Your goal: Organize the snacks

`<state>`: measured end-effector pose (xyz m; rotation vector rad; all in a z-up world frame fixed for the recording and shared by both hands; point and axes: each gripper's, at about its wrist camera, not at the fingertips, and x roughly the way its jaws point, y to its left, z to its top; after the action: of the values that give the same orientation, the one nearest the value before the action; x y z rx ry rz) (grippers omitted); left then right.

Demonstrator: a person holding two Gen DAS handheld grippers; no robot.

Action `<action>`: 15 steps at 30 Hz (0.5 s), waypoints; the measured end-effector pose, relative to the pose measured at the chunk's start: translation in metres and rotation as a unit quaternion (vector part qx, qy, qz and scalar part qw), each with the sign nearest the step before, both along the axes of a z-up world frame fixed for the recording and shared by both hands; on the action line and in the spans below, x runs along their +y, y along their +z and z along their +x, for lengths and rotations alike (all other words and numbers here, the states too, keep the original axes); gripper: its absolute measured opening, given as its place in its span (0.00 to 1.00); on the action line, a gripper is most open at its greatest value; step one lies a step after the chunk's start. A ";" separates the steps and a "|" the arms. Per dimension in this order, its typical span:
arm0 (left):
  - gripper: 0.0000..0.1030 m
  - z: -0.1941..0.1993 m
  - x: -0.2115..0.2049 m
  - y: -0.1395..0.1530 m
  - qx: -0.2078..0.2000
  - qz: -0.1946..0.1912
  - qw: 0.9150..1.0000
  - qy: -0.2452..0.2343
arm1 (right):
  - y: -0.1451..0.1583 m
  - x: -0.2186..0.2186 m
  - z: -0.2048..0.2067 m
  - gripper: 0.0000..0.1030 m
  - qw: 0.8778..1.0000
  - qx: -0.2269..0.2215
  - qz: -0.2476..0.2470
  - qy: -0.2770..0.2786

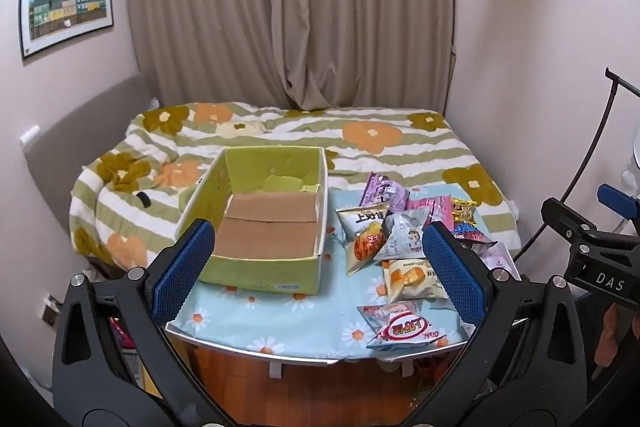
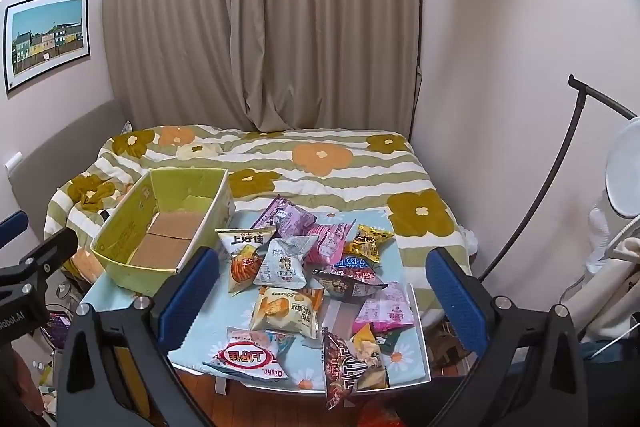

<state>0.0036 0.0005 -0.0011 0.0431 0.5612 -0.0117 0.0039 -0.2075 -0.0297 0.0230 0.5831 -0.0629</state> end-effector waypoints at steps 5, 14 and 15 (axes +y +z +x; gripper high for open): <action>0.99 0.001 0.001 -0.007 0.001 -0.001 1.000 0.001 | -0.001 0.002 0.000 1.00 1.000 0.001 -0.002 -0.001; 0.99 0.004 0.003 -0.009 0.004 -0.004 1.000 0.001 | -0.002 0.000 0.004 1.00 1.000 0.002 0.001 0.001; 0.99 0.004 0.004 -0.009 0.004 -0.006 1.000 0.000 | -0.002 0.000 0.004 1.00 1.000 0.002 0.001 0.001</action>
<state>0.0079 0.0041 -0.0102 0.0307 0.5700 -0.0158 0.0082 -0.2079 -0.0315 0.0250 0.5866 -0.0609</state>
